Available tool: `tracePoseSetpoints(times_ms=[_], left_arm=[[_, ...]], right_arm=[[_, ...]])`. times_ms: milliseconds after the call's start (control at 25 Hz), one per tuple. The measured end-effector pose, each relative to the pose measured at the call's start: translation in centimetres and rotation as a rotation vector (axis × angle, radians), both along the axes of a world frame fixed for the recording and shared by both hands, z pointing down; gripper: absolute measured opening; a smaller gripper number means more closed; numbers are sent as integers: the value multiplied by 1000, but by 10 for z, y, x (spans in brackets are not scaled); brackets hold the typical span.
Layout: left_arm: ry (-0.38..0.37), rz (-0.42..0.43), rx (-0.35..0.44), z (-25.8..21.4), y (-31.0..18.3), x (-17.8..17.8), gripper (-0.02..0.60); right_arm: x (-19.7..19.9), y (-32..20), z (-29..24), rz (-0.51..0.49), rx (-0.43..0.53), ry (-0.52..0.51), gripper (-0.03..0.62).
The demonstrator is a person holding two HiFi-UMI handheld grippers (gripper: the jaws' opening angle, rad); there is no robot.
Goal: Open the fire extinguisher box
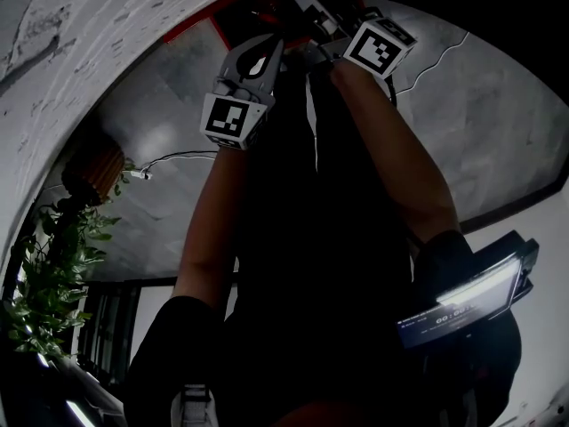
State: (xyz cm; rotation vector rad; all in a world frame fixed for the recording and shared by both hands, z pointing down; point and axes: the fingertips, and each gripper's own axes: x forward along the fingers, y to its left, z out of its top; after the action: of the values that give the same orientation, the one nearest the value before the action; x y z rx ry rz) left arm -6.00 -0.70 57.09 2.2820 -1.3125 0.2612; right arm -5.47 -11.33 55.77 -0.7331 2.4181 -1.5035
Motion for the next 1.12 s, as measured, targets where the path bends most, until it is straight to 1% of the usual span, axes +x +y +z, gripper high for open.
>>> tracePoseSetpoints(times_ms=[120,280,520,680,760,800,920,1000,1120], left_arm=[[4,-2,-3,-2,0,-3,2],[5,-6,-9,-1,2,-7,2],[1,-1,-4,-2,4,-7,2],[5,-2,-7,-2,8,-6,2],[5,0,-7,-1,9,-6,2],[5,0,-6,-1,10,-6,2],[4,-2,-2,-3,10,-6,2],[2,1,-1,-8,11,-4,2],[-10,18,5,-18,14,1,2]], right_arm=[[-10,-10,-6,-7,18,-51,77],[-13,-21,-2,-9,26,-14,75],[-18,-29,-6,-18,33,-44,71],[-12,-34,-5,0,44,-32,75],[-9,-36,-3,13,39,-3,77],[-8,-36,-2,17,36,4,77],[-6,-32,-5,16,47,-23,77],[1,-26,-3,11,62,6,72],[3,-14,-14,-5,64,14,63]])
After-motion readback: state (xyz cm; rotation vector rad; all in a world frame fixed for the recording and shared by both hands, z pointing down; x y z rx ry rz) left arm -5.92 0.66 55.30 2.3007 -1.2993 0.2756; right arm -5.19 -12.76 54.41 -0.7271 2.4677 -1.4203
